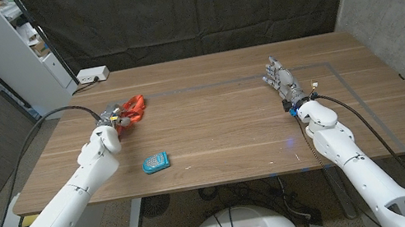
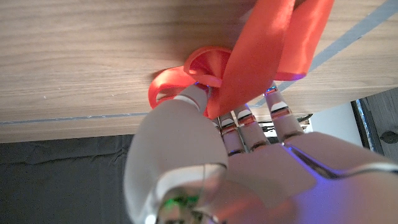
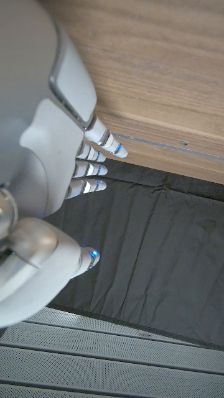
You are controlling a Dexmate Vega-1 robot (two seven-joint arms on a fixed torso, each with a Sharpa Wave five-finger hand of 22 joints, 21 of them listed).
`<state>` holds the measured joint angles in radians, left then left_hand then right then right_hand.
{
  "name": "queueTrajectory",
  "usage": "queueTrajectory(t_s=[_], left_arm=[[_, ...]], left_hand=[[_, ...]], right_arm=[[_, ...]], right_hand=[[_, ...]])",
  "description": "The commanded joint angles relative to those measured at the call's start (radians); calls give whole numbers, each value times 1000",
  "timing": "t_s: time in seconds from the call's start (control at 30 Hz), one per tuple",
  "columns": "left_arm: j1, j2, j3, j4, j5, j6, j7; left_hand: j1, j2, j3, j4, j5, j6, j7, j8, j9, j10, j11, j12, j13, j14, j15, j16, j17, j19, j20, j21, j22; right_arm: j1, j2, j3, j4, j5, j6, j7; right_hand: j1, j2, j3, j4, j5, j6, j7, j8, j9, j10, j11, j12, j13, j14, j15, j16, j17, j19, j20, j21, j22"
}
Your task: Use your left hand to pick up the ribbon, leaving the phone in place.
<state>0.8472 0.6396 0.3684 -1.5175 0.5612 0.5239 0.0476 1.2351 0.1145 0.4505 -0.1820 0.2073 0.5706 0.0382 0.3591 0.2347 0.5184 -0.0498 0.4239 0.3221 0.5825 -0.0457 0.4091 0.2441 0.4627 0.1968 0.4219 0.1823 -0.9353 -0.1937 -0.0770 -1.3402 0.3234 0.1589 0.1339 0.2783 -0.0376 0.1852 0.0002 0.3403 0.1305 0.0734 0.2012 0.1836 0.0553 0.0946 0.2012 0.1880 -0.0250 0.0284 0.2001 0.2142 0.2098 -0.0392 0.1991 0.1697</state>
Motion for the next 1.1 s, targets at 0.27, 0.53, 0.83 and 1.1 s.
queueTrajectory(t_s=[0.27,0.53,0.83,1.1], left_arm=[[25,-19,-37,-72,2,56,43],[29,-30,-46,-75,-8,57,59],[31,-28,-48,-89,-9,69,54],[33,-28,-51,-106,-6,85,56]], left_hand=[[90,5,-7,2,8,182,-4,76,33,180,-32,69,49,249,-107,123,62,421,-205,163,29],[127,2,-25,7,7,291,-13,139,69,300,-52,121,101,336,-125,152,75,464,-247,231,30],[128,3,-25,13,7,318,-14,163,88,326,-60,138,133,369,-124,146,72,468,-255,259,30],[125,4,-26,16,7,325,-9,172,96,328,-61,143,153,382,-123,142,72,465,-256,273,28]], right_arm=[[4,13,8,19,18,17,16],[6,9,10,14,16,15,18],[8,2,8,7,14,6,26],[16,3,6,14,14,9,33]], right_hand=[[0,8,-6,-2,4,9,-1,-3,6,7,6,-1,3,5,9,7,0,5,9,-6,2],[1,9,-6,-3,4,10,-2,-2,6,9,6,-1,3,9,10,8,0,7,11,-5,2],[2,10,-6,-4,4,10,-2,-3,6,9,6,-1,4,10,9,9,0,8,11,-5,2],[3,11,-6,-5,5,11,-1,-3,6,9,5,-1,4,10,8,8,0,10,12,-5,2]])
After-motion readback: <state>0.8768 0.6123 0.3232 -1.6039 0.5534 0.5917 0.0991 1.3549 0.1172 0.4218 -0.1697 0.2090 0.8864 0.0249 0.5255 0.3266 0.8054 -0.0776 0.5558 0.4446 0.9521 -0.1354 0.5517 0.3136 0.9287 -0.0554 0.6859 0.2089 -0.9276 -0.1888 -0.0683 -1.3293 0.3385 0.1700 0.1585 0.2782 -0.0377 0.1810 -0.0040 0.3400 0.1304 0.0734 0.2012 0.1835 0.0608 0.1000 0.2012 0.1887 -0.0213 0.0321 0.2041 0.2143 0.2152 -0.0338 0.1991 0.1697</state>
